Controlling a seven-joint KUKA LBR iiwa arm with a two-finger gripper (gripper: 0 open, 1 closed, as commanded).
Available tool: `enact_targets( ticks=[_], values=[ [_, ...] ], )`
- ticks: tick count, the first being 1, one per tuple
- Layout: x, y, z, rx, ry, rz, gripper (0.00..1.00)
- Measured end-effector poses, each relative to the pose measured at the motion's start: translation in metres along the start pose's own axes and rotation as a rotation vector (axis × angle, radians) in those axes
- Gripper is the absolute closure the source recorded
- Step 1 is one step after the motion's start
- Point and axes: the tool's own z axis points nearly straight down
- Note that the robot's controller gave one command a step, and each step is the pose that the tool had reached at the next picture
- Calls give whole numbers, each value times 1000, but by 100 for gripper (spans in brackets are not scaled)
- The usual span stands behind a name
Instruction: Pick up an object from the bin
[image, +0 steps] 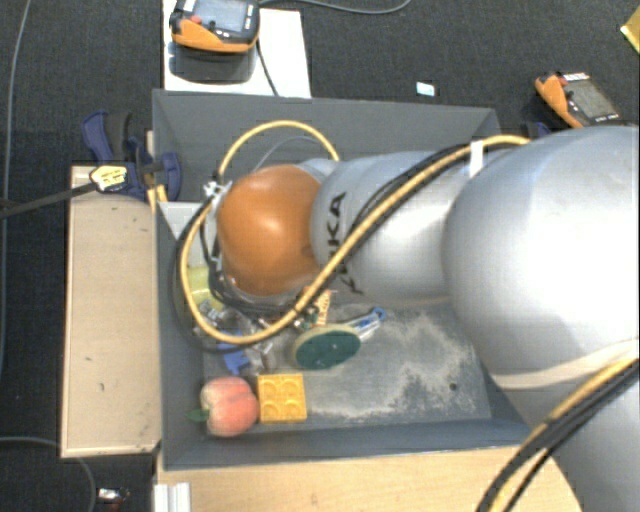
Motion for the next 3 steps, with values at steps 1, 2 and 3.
enact_targets(
  ticks=[1, 2, 3],
  values=[
    [21, -35, 7, -14, 5, 102, 100],
    [21, -35, 6, -15, 5, 103, 100],
    [22, -34, -25, -17, 7, 107, 100]
  ],
)
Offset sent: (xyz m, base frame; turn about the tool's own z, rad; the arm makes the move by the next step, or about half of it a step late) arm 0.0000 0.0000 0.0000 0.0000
